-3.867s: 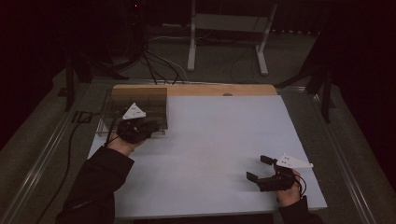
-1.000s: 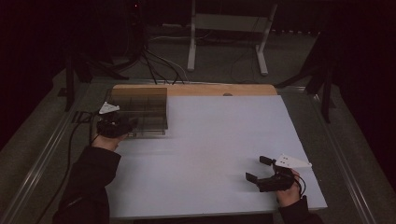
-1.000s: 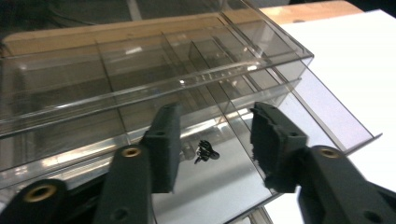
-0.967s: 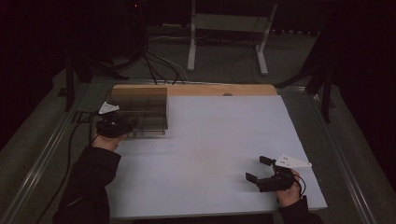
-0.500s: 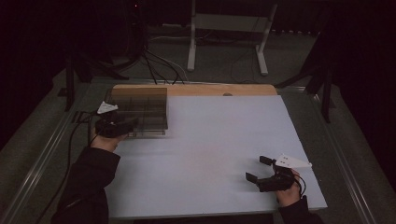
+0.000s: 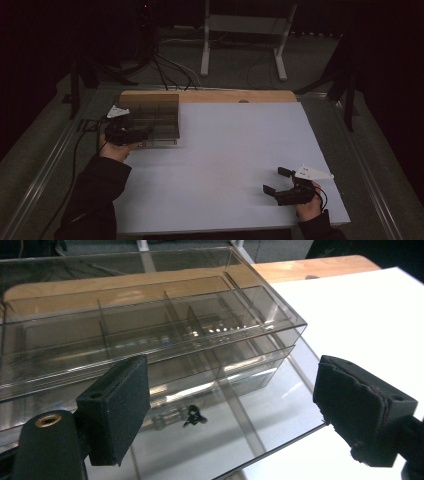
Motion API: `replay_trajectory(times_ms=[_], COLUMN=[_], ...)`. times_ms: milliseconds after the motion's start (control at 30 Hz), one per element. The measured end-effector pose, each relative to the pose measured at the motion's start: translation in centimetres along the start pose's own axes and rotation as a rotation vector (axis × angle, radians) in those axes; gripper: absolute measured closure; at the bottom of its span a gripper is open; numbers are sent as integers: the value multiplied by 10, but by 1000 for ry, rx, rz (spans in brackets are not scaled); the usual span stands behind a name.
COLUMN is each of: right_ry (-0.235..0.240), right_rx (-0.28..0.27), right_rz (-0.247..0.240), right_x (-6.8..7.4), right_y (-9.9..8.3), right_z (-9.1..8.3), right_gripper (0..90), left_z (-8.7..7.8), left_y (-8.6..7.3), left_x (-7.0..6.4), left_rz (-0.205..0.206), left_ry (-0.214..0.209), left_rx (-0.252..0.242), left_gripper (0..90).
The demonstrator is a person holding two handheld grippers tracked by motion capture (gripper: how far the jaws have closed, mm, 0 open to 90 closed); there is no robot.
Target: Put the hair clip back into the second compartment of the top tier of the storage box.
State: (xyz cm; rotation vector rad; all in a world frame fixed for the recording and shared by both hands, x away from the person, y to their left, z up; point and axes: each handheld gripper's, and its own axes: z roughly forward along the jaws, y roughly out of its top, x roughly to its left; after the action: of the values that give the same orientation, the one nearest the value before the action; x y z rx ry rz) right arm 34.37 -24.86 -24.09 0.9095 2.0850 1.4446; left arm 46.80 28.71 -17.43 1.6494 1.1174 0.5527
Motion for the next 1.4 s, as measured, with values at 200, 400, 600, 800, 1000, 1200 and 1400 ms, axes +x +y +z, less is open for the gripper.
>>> replay_trajectory(times_ms=[200, 400, 600, 800, 1000, 1200, 1400], right_ry=[5, 9, 9, 8, 10, 9, 7], right_rx=[-4, -4, -6, -5, -6, -4, -5], right_rz=[2, 6, 9, 9, 6, 2, 3], right_x=[-1, -1, -2, -2, -1, -1, 0], right_y=[0, 0, 0, 0, 1, 1, 1], right_z=[0, 0, -1, -1, -1, -1, -1], right_gripper=[0, 0, 0, 0, 0, 0, 0], left_z=[0, -1, -3, -4, -3, 1, 2], left_y=[6, 9, 14, 14, 15, 13, 10], left_x=[-10, -22, -32, -44, -56, -63, -75], left_rz=[22, 61, 73, 99, 144, 139, 180], left_ry=[-65, -110, -147, -202, -234, -269, -288], left_rx=[3, -8, -32, -72, -81, -86, -74], left_gripper=[29, 10, 4, 4, 4, 4, 4])
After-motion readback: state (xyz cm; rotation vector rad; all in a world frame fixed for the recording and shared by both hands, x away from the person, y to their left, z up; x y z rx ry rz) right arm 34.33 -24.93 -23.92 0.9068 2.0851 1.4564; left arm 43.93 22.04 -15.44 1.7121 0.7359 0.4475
